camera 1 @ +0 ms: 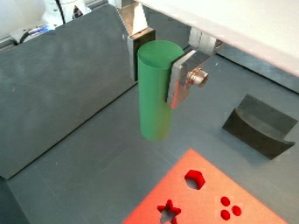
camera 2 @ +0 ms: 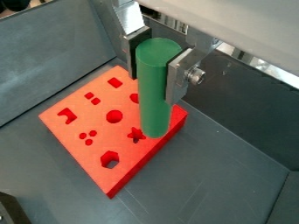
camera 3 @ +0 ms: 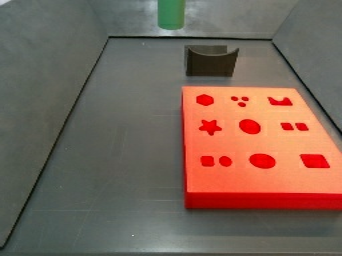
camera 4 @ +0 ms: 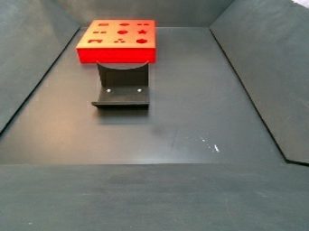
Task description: Insert the round object.
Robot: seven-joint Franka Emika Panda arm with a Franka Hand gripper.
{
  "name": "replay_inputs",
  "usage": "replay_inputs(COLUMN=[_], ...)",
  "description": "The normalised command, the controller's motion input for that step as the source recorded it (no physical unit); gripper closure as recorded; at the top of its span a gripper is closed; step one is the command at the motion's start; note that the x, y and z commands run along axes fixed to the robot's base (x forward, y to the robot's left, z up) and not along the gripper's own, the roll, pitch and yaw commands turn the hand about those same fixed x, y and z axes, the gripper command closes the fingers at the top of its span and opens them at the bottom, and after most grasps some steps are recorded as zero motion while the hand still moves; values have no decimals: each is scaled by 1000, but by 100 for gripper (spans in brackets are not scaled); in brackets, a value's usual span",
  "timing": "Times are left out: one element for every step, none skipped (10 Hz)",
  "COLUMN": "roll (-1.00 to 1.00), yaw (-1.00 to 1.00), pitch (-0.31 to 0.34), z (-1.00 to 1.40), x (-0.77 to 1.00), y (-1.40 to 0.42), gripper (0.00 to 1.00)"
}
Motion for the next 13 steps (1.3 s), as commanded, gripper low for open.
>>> replay_inputs(roll=[-19,-20,-120,-99,-34,0,150,251,261,304,330,373,366], yaw=[-57,-149,-183,-31,0,0,11,0,0,0,0,0,0], pitch=[-13,-83,-151,-160,-171,-163,-91,-34,-26,-4,0,13,66], z=[-166,-409,-360,-291,-223,-134,183,303,294,294,226,106,0], x=[323,600,731,917,1000,1000,1000,1000,1000,1000,1000,1000,1000], y=[-106,-434,-343,-231,-177,-169,-140,-254,-240,-171,-166,-140,-134], gripper=[100,100,100,100,100,100,100,100,100,100,100,100,100])
